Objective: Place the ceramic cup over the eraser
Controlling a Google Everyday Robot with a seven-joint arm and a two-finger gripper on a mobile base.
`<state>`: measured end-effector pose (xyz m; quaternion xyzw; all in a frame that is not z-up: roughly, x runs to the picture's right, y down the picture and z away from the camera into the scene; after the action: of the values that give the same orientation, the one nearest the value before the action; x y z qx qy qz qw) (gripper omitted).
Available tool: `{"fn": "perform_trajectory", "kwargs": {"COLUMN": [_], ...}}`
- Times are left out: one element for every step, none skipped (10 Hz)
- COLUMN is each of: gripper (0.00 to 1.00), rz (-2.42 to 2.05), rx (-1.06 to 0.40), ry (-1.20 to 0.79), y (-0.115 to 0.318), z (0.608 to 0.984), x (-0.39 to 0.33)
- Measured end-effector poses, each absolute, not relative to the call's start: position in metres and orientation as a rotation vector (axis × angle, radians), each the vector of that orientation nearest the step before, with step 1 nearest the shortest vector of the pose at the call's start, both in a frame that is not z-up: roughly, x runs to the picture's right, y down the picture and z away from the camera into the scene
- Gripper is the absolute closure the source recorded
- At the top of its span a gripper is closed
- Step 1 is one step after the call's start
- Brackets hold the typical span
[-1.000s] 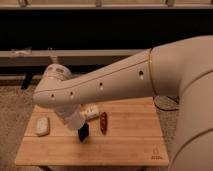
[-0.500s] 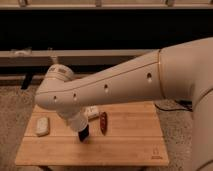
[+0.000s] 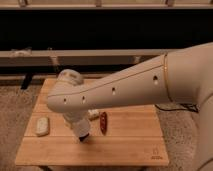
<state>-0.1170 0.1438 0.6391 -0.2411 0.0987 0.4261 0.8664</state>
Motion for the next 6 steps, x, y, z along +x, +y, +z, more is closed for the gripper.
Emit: {"fn": "perform_trajectory", "kwargs": {"gripper": [0.86, 0.74, 0.65, 0.57, 0.47, 0.34], "rz": [0.903, 0.914, 0.919, 0.922, 0.927, 0.937], "rx": [-0.520, -0.545, -0.565, -0.581, -0.595, -0.623], "ry": [0.198, 0.193, 0.196, 0.203, 0.214, 0.228], "y": [0.150, 0.158, 0.163, 0.167, 0.170, 0.176], "z": [0.651, 0.666, 0.678, 0.686, 0.693, 0.700], "x": [-0.116, -0.116, -0.116, -0.117, -0.116, -0.115]}}
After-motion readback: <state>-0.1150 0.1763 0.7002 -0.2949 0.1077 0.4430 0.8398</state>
